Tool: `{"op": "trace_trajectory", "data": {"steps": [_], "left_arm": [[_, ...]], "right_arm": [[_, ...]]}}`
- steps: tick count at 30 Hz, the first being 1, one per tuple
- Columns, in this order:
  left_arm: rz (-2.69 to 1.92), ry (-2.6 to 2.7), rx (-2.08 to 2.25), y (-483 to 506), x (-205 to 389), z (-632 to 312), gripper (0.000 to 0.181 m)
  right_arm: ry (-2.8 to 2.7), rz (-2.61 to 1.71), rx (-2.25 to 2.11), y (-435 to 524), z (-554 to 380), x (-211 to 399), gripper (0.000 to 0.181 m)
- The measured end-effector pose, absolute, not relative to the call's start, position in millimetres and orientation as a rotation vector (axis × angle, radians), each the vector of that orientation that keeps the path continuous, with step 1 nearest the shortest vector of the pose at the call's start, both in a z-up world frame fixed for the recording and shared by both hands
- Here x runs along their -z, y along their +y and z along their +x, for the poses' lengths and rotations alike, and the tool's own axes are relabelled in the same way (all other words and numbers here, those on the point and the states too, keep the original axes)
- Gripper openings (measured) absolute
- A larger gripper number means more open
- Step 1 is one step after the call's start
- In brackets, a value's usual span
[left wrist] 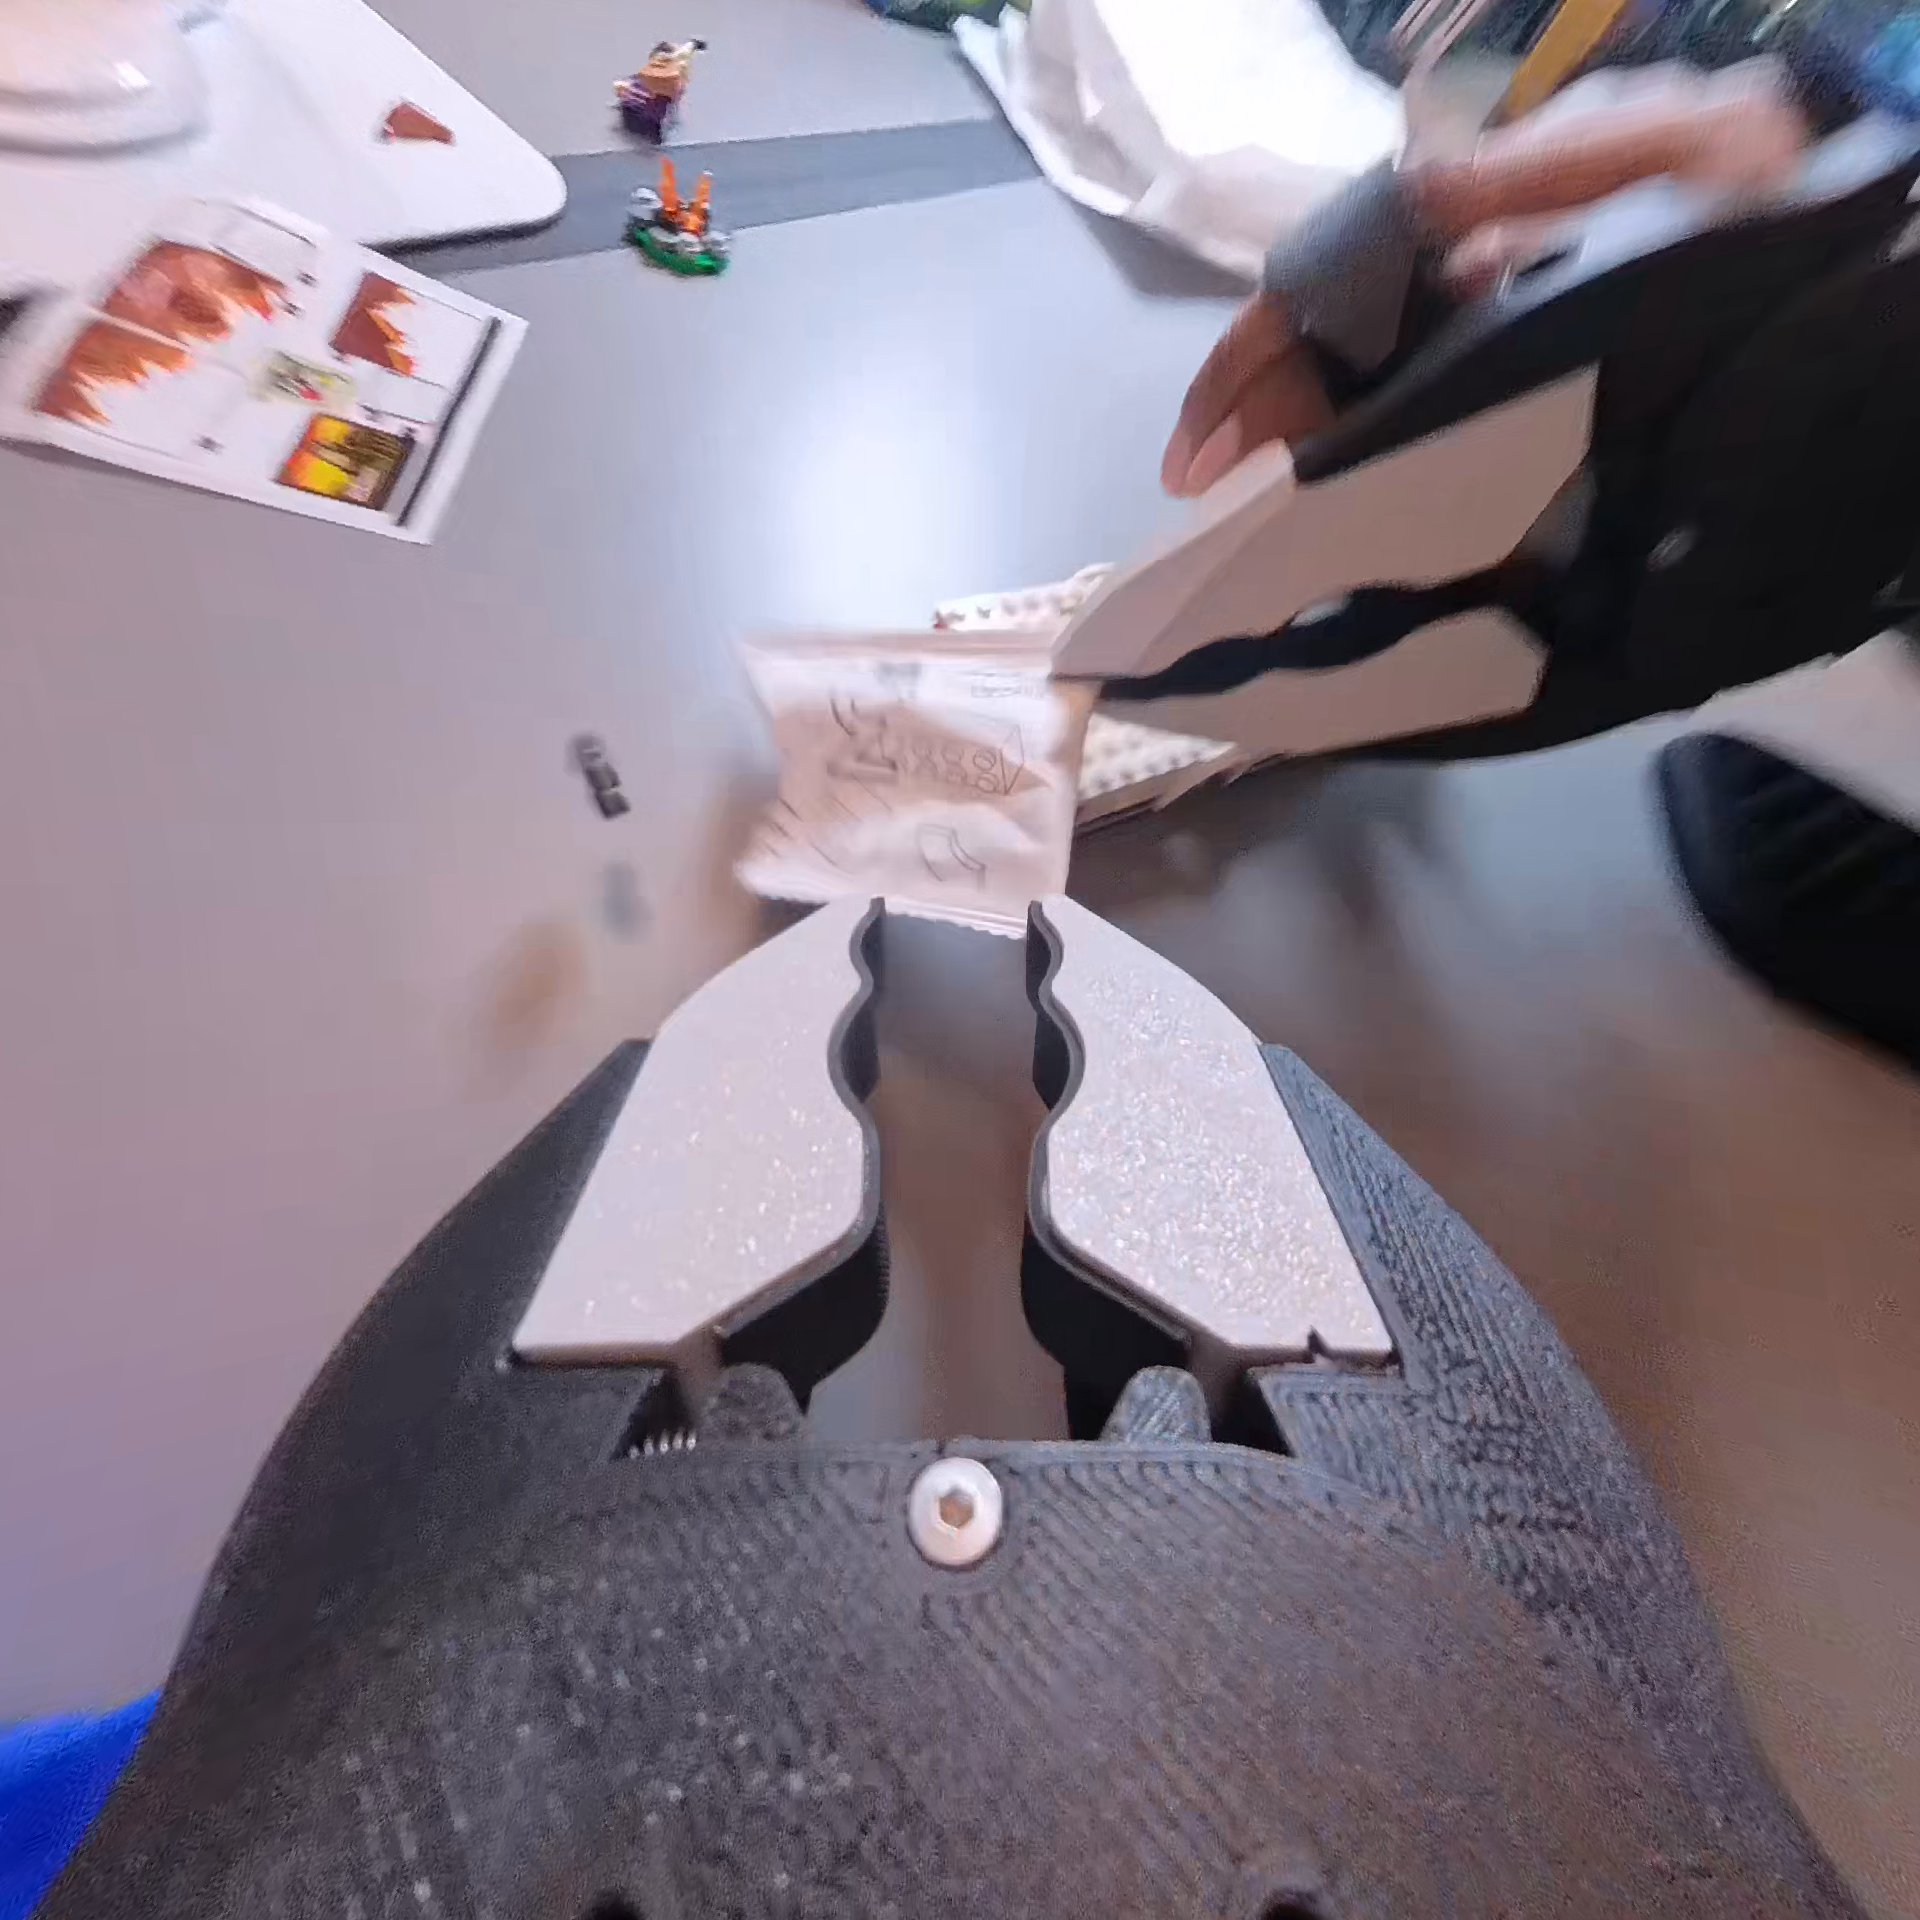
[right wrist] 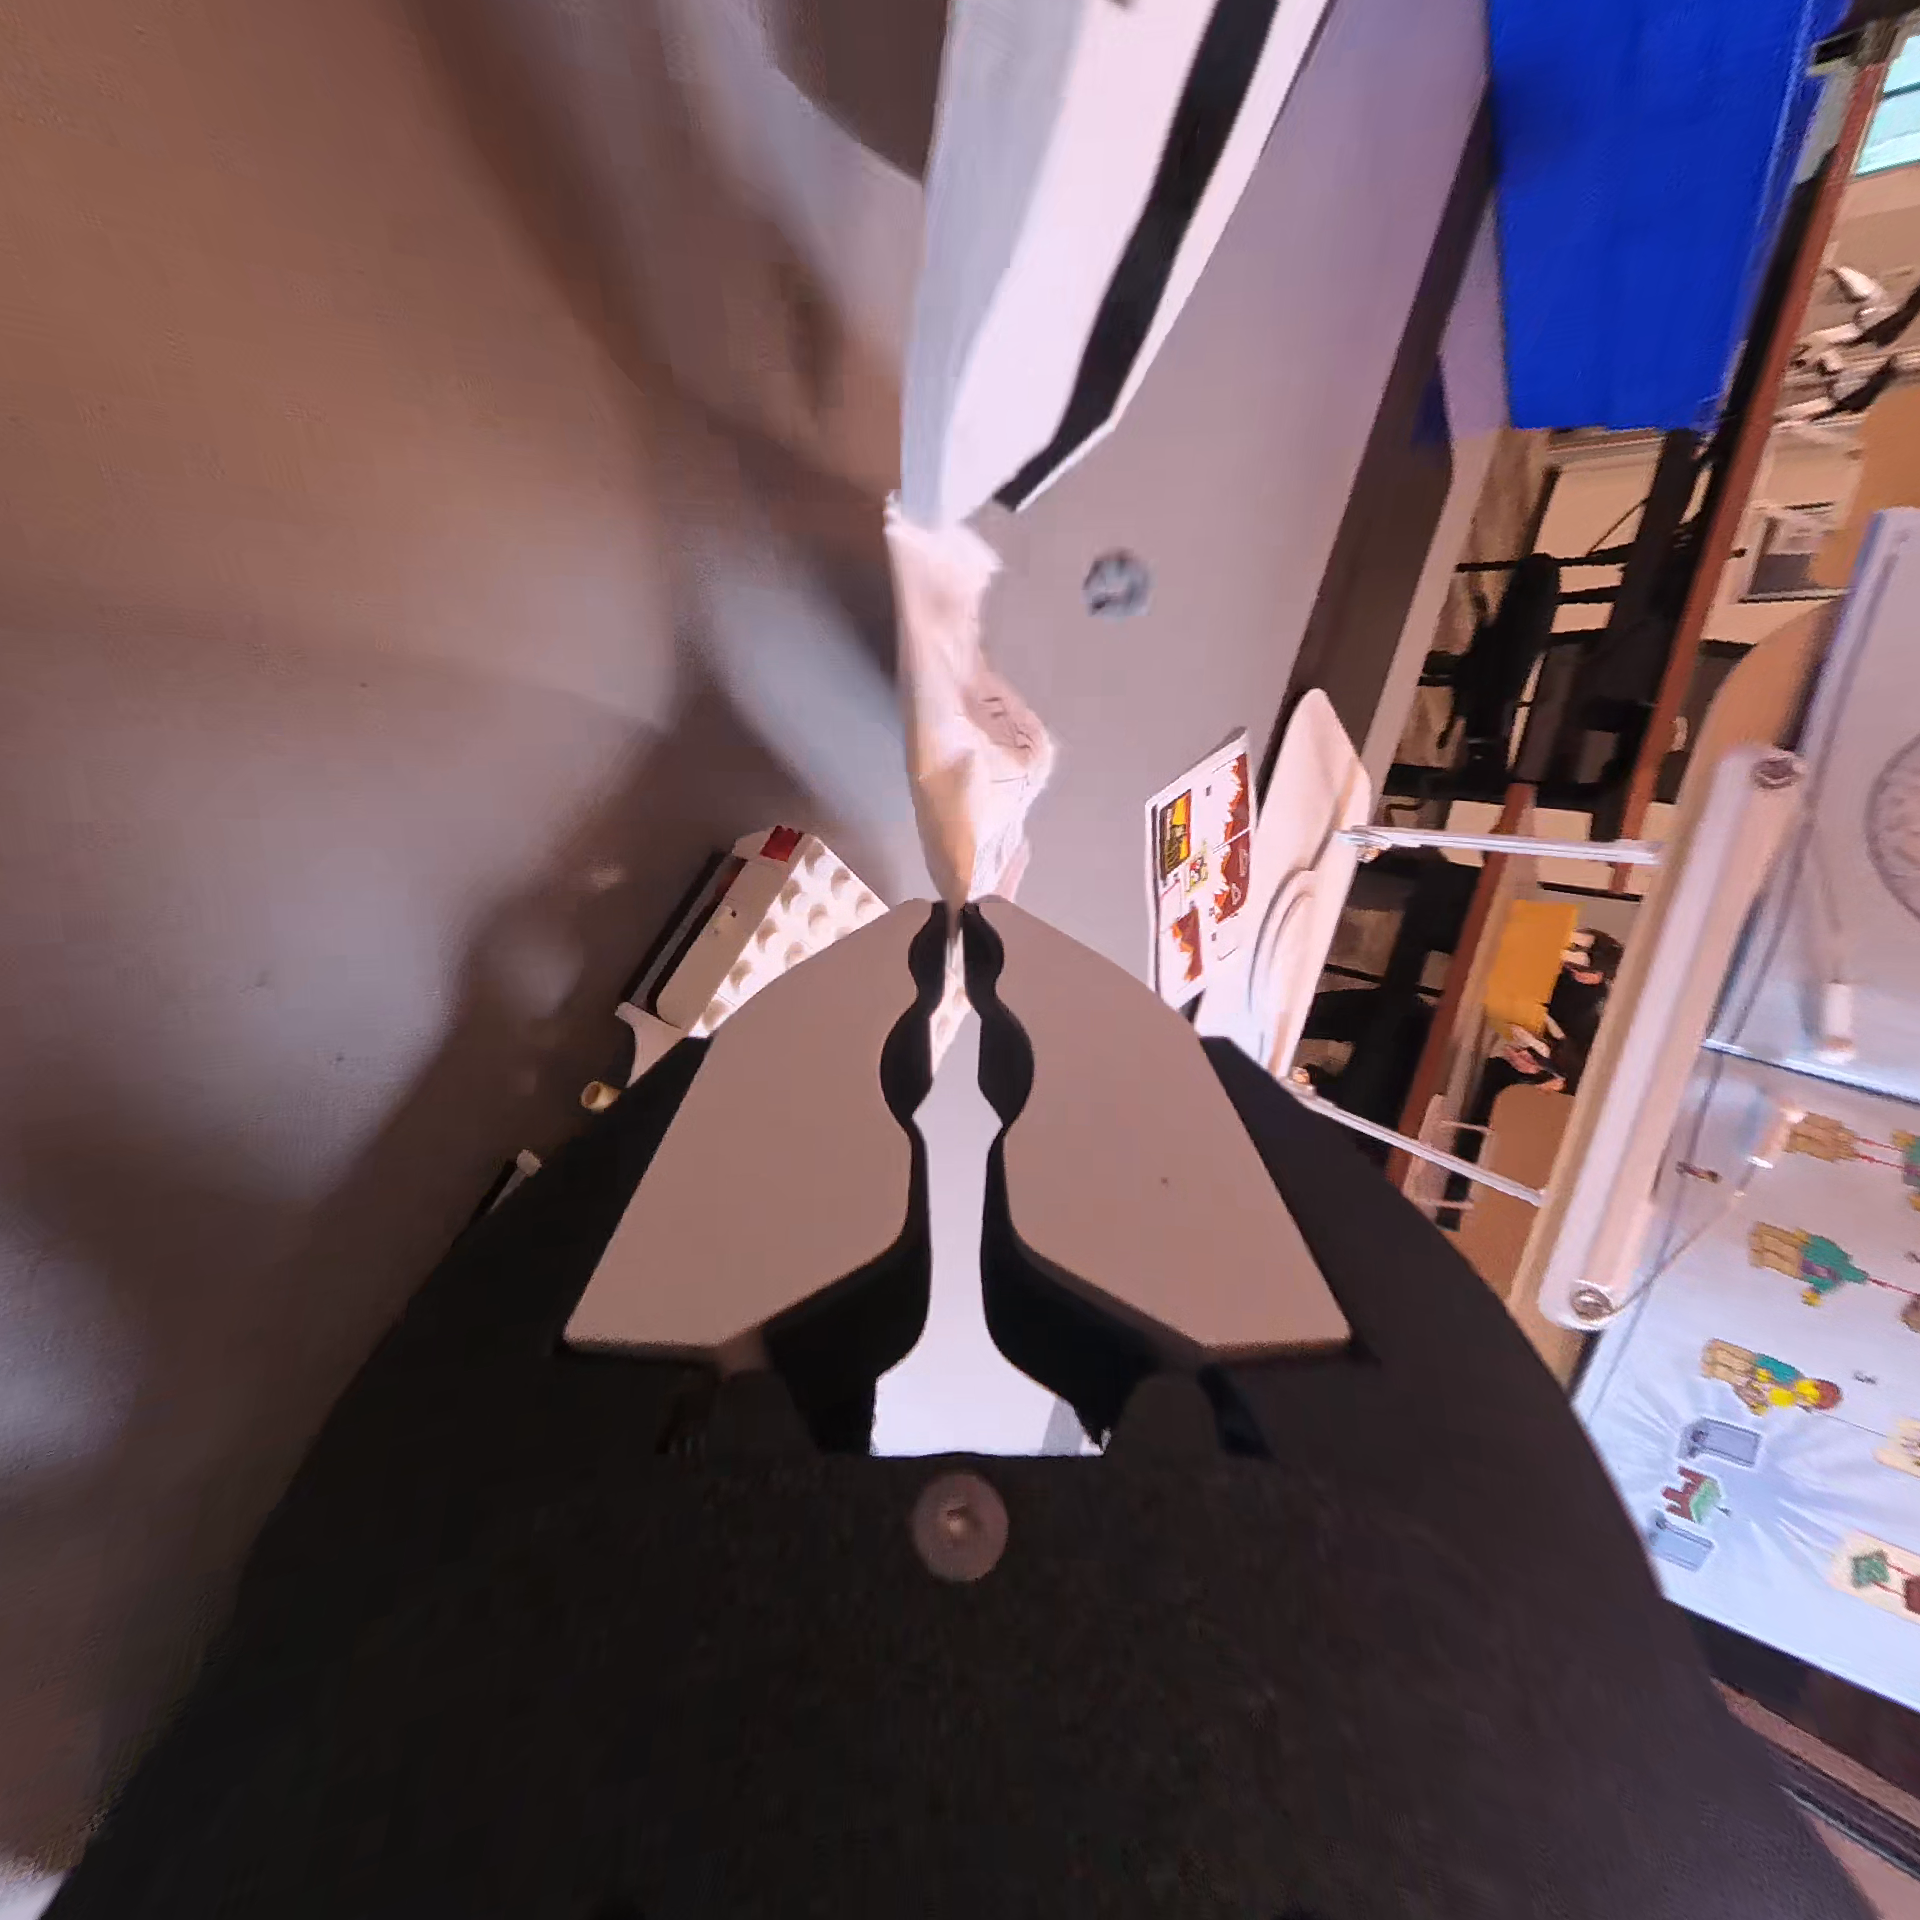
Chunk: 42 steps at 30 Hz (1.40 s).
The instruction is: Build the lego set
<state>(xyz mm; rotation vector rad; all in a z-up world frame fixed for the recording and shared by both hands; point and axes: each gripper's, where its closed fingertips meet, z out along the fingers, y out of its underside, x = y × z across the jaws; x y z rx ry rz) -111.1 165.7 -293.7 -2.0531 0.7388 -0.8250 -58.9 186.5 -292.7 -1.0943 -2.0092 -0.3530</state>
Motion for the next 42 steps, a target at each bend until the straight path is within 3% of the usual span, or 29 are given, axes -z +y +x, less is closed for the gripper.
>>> {"op": "trace_trajectory", "data": {"steps": [4,13,16,18,19,21,33,40,42], "left_arm": [[-1.985,0.966,0.457,166,301,-123,0.030],[-1.890,1.131,0.249,169,307,-117,0.034],[-1.790,1.203,0.139,173,300,-109,0.031],[-1.737,1.251,0.074,176,297,-106,0.017],[-1.721,1.258,0.084,176,295,-104,0.005],[-1.727,1.205,0.149,179,288,-103,0.002],[-1.744,1.010,0.580,189,274,-111,0.000],[-1.721,0.945,0.700,192,269,-110,0.000],[-1.735,0.923,0.727,194,269,-111,0.001]], "right_arm": [[-2.066,-1.170,0.284,188,-57,292,0.003],[-2.167,-1.224,0.193,186,-55,292,0.003],[-2.209,-1.274,0.128,184,-55,288,0.003],[-2.222,-1.346,0.042,184,-56,282,0.003],[-2.226,-1.388,-0.003,185,-57,279,0.003],[-2.212,-1.466,-0.091,190,-57,272,0.003],[-1.942,-1.634,-0.525,221,-66,260,0.020],[-1.862,-1.650,-0.781,218,-78,262,0.019],[-1.865,-1.651,-0.799,217,-81,262,0.005]]}}
